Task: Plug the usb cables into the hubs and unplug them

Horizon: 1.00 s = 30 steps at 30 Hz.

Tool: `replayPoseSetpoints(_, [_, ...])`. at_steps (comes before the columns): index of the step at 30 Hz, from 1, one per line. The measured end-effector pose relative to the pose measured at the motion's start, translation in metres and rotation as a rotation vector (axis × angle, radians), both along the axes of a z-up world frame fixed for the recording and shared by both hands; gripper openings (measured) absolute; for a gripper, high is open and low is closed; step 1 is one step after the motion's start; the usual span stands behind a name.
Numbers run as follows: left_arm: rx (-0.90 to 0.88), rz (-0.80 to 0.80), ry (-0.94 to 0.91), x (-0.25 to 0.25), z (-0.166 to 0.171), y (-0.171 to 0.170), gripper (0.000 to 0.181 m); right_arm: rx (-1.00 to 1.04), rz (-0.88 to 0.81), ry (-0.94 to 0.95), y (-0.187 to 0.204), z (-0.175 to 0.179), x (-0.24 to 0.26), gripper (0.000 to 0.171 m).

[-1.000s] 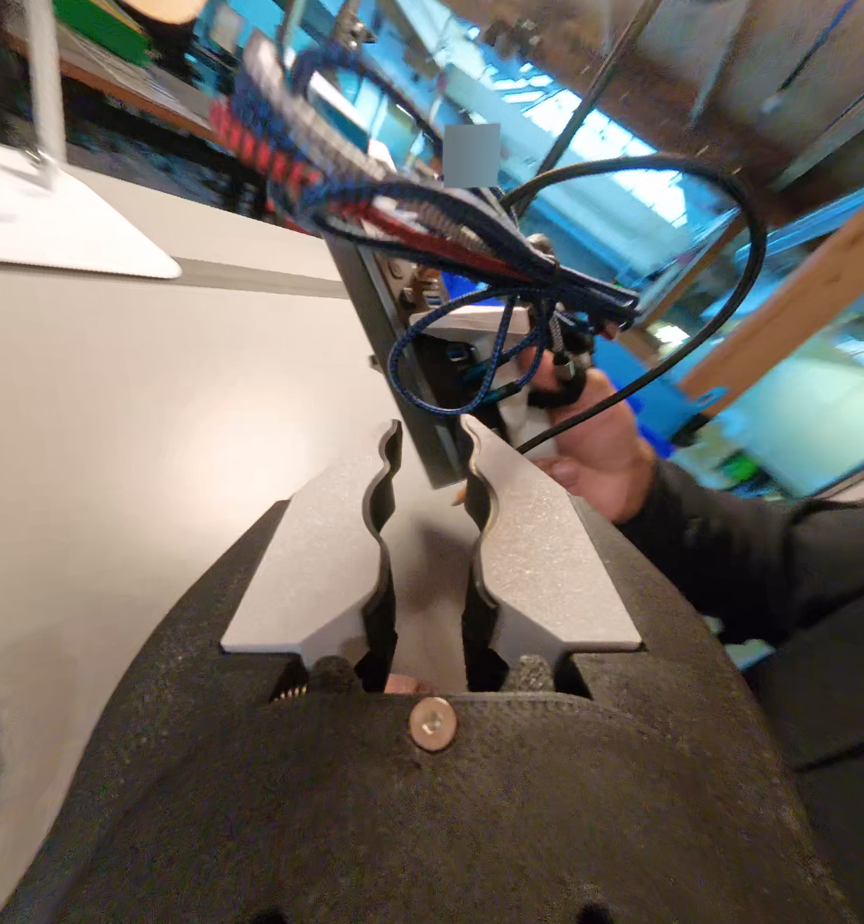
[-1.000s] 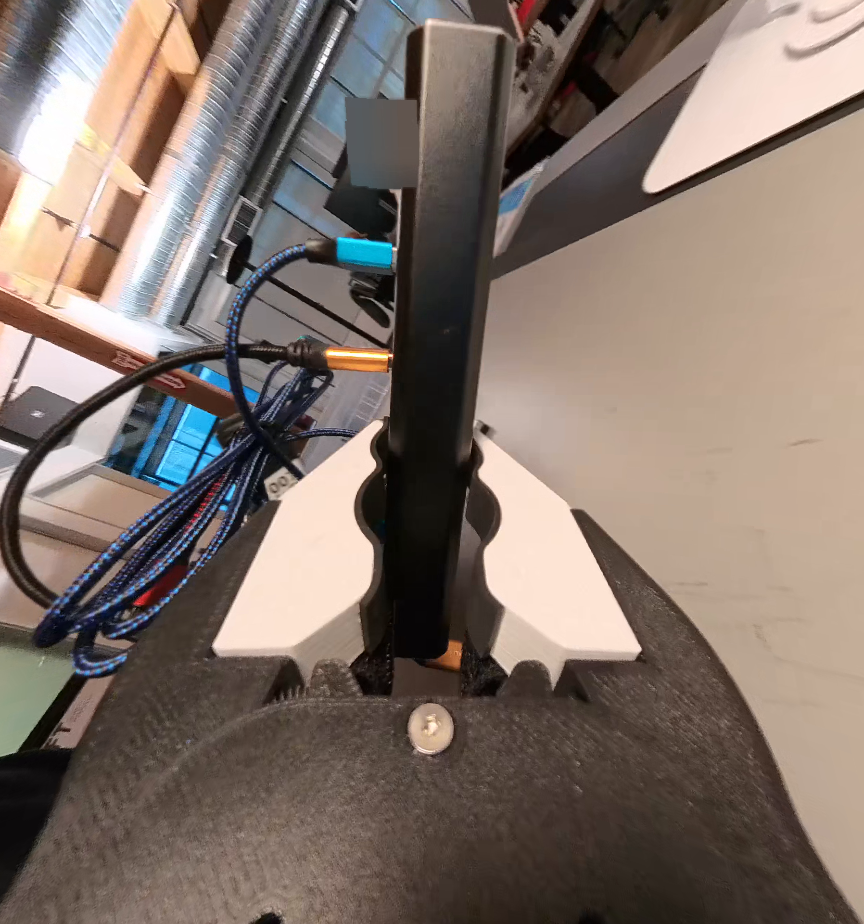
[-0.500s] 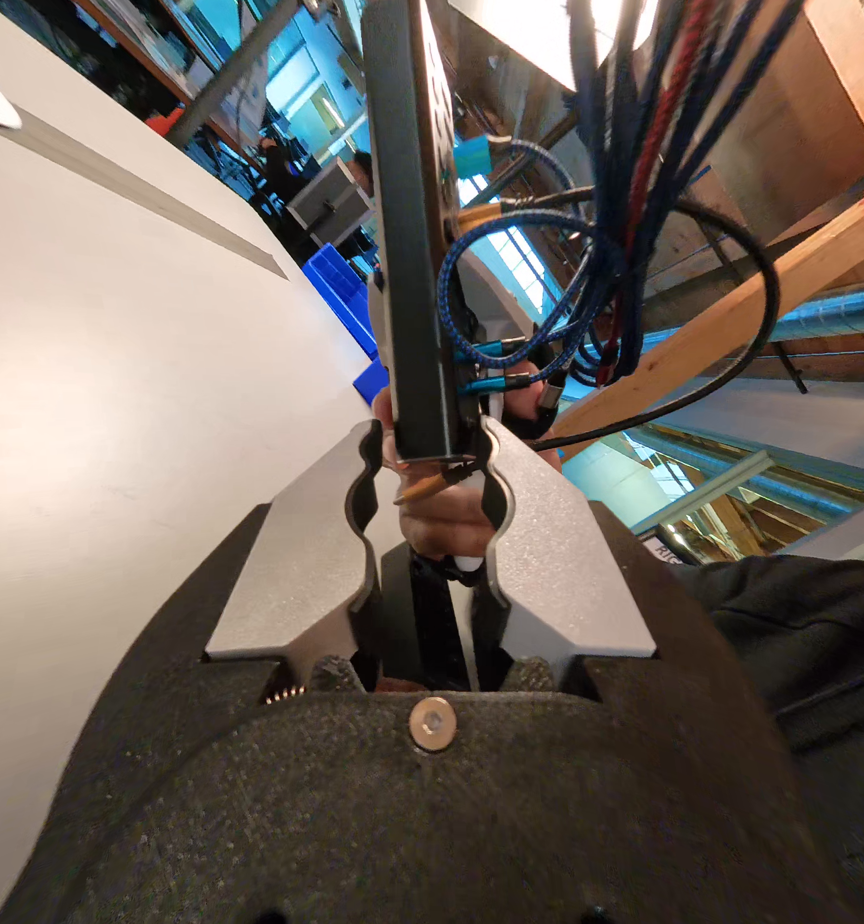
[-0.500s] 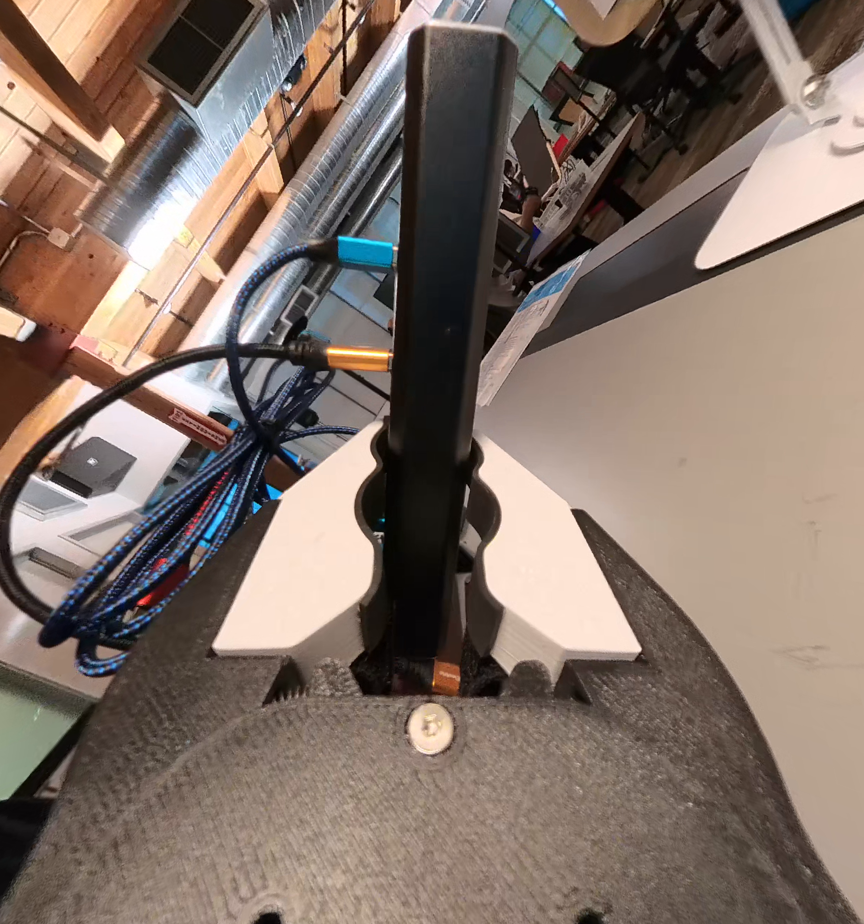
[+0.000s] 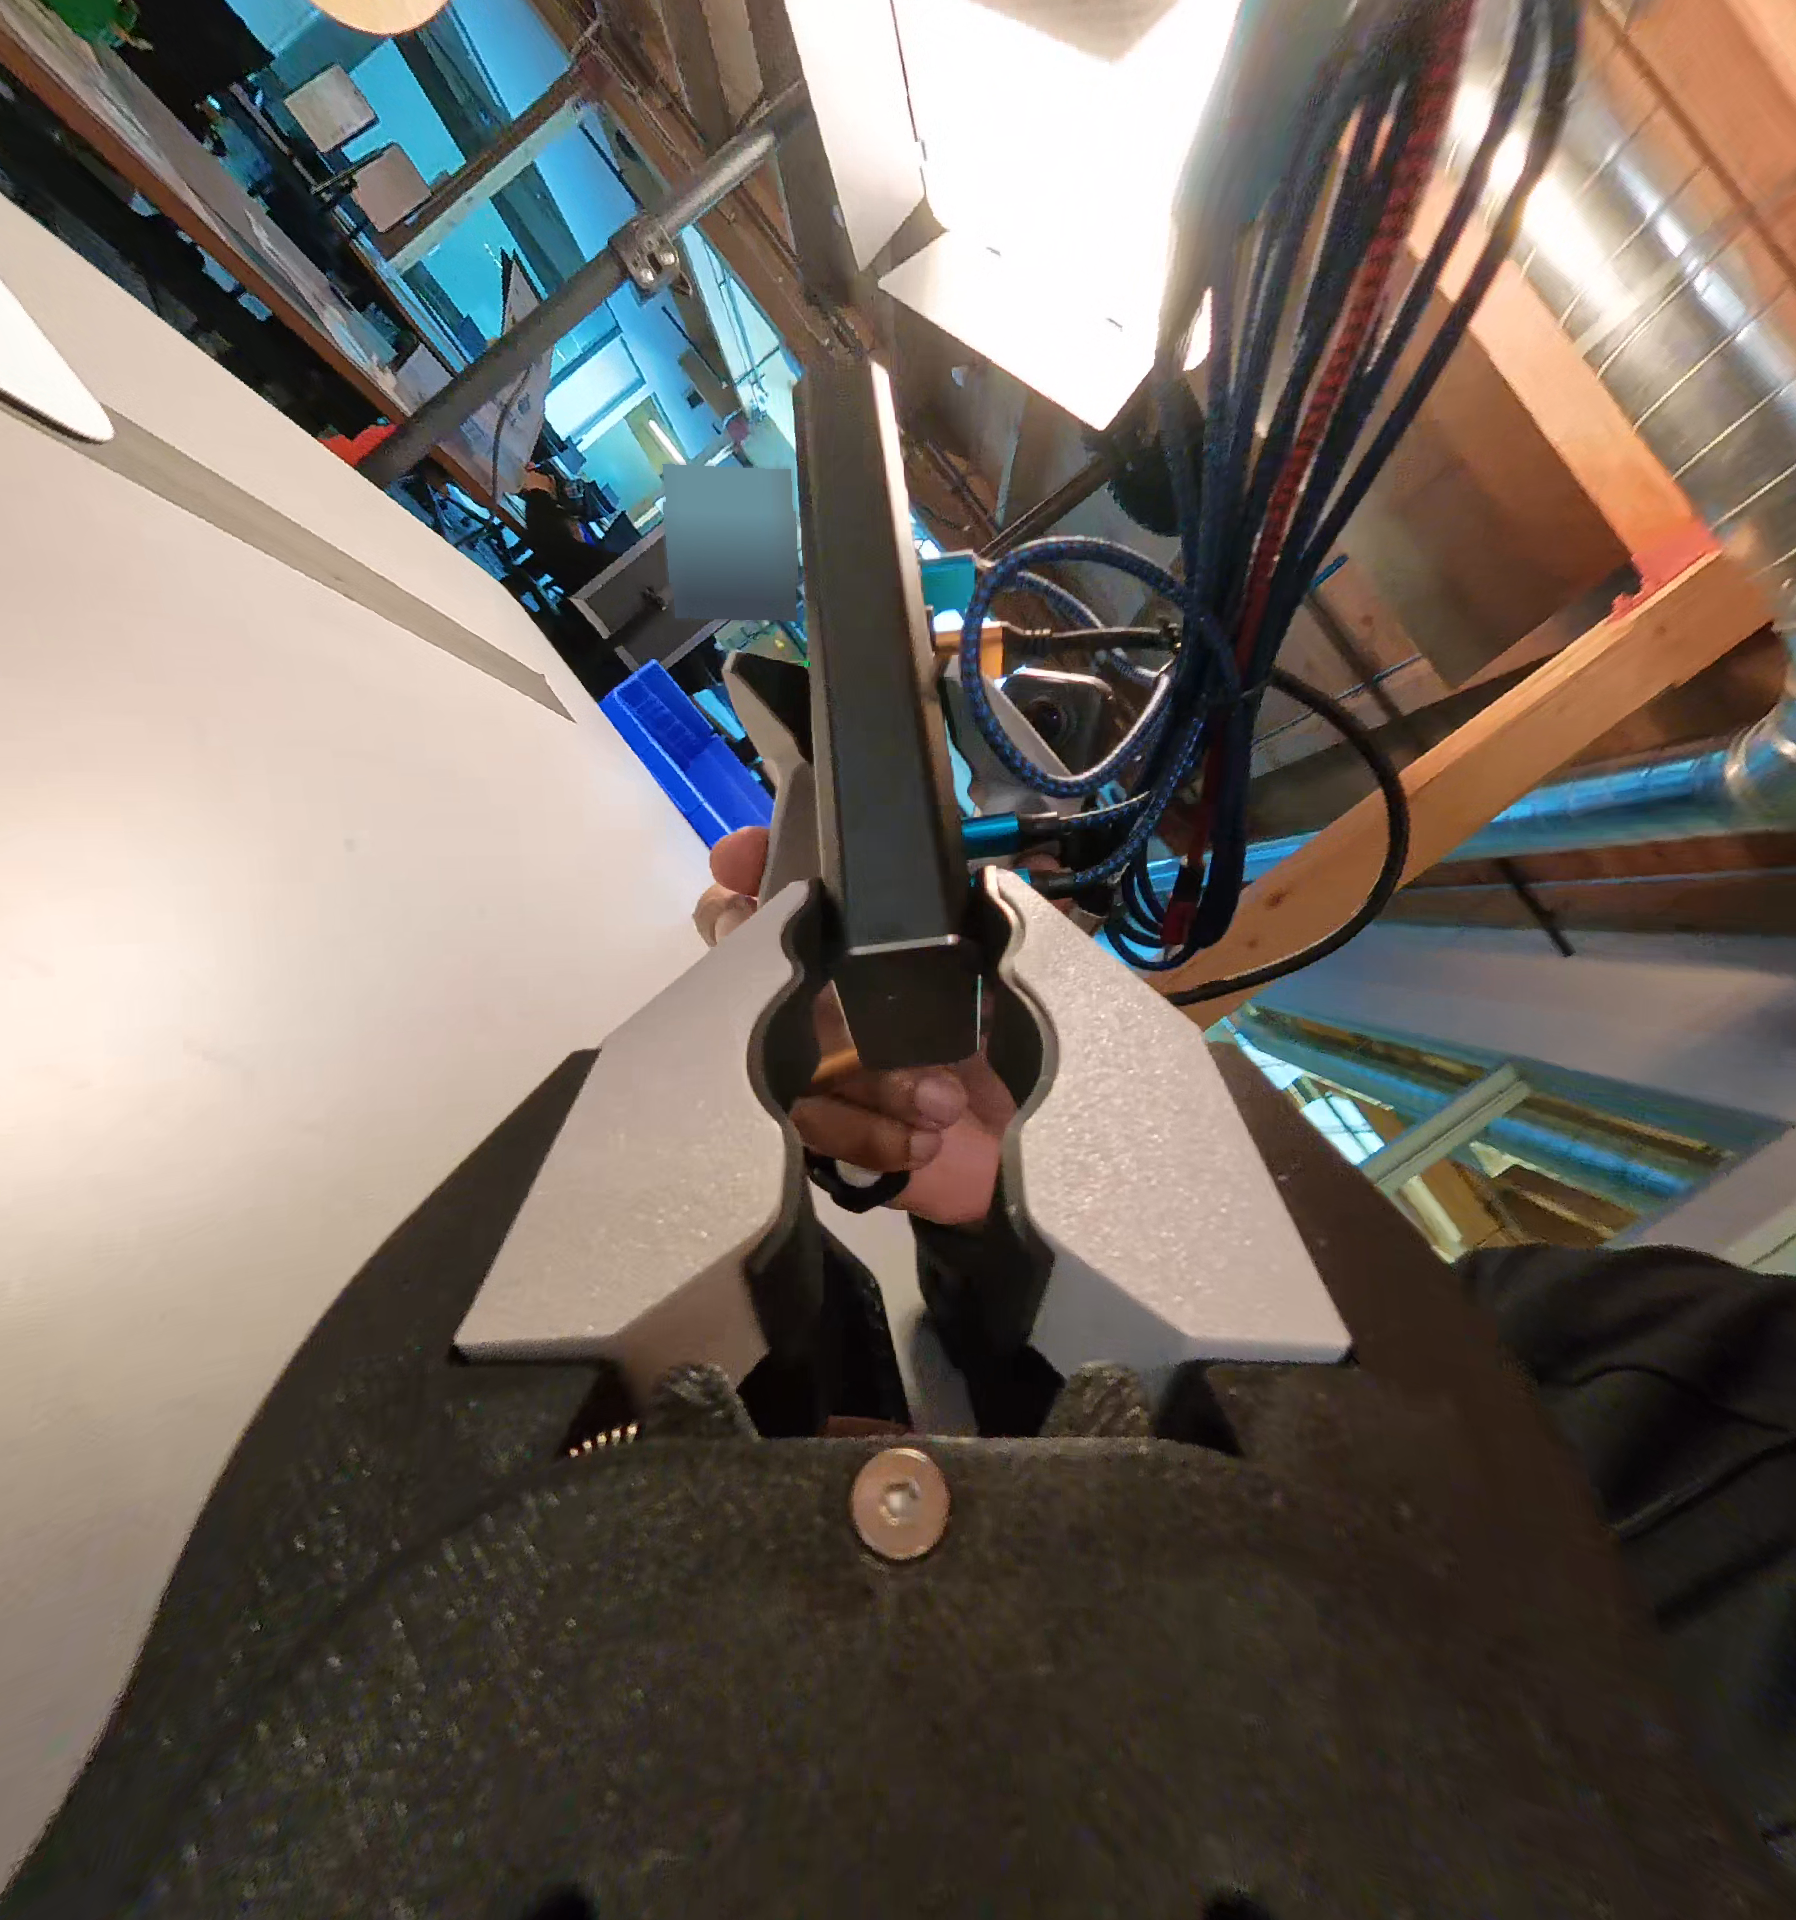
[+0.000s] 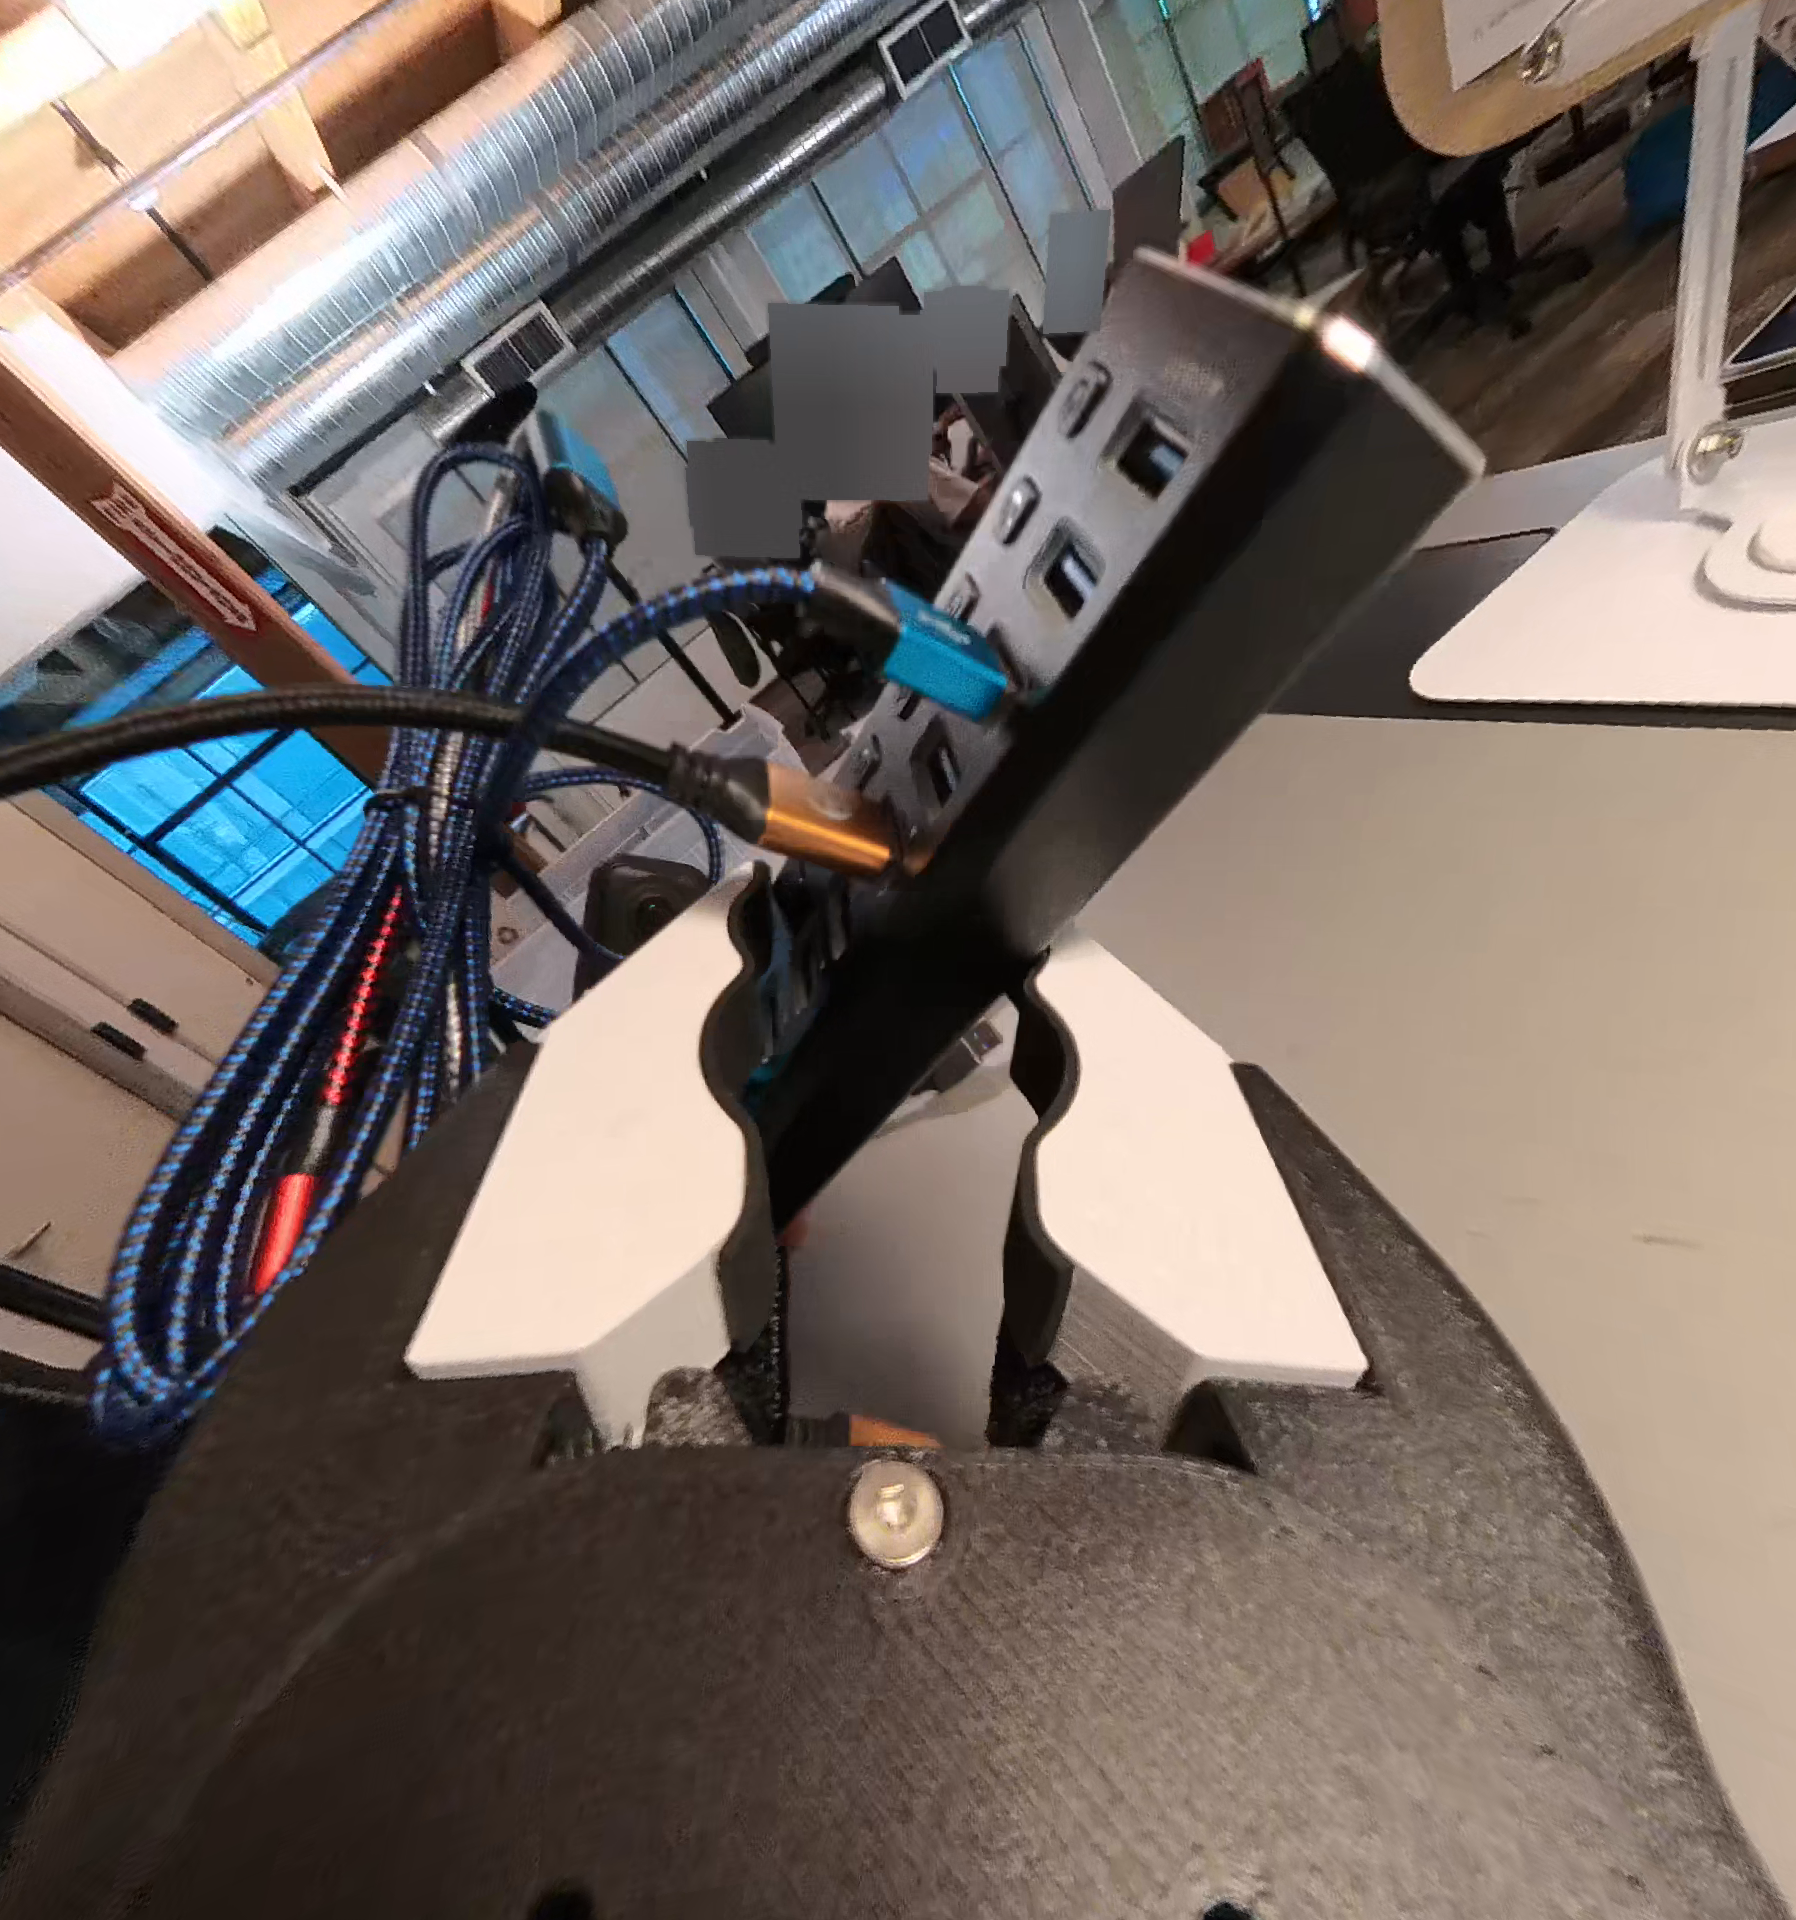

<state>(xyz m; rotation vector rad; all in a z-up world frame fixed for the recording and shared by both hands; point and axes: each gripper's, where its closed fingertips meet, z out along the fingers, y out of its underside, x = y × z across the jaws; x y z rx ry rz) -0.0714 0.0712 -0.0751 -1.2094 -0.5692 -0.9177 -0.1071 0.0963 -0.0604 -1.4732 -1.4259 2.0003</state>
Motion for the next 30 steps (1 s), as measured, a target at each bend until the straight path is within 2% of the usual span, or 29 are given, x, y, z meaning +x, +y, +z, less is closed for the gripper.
replayPoseSetpoints(3, [0.015, -0.023, -0.084, -0.003, -0.002, -0.001, 0.028, 0.014, -0.006, -0.008, 0.006, -0.002, -0.002, 0.044])
replayPoseSetpoints(7, [0.022, -0.04, -0.24, -0.005, -0.007, -0.001, 0.029, 0.134, -0.008, -0.033, 0.014, -0.012, -0.002, 0.051])
replayPoseSetpoints(13, [0.008, -0.039, -0.315, -0.006, -0.011, -0.001, 0.028, 0.256, -0.004, 0.001, 0.023, -0.017, 0.007, 0.056])
replayPoseSetpoints(16, [0.004, -0.04, -0.349, -0.006, -0.014, 0.0, 0.029, 0.169, 0.029, -0.043, 0.025, -0.02, 0.01, 0.054])
replayPoseSetpoints(20, [0.007, 0.0, -0.384, -0.02, -0.018, -0.007, 0.029, -0.174, 0.069, -0.132, 0.042, -0.015, 0.013, 0.05])
replayPoseSetpoints(22, [0.02, 0.017, -0.409, -0.026, -0.018, -0.01, 0.029, -0.175, 0.043, -0.141, 0.053, -0.019, 0.016, 0.05])
replayPoseSetpoints(25, [0.007, 0.04, -0.398, -0.031, -0.019, -0.012, 0.029, 0.093, -0.066, -0.055, 0.067, -0.025, 0.019, 0.047])
replayPoseSetpoints(27, [-0.003, 0.061, -0.396, -0.036, -0.021, -0.015, 0.029, 0.394, -0.166, 0.053, 0.074, -0.026, 0.02, 0.043])
replayPoseSetpoints(30, [-0.039, 0.103, -0.344, -0.043, -0.024, -0.018, 0.029, 0.88, -0.315, 0.317, 0.076, -0.017, 0.022, 0.036])
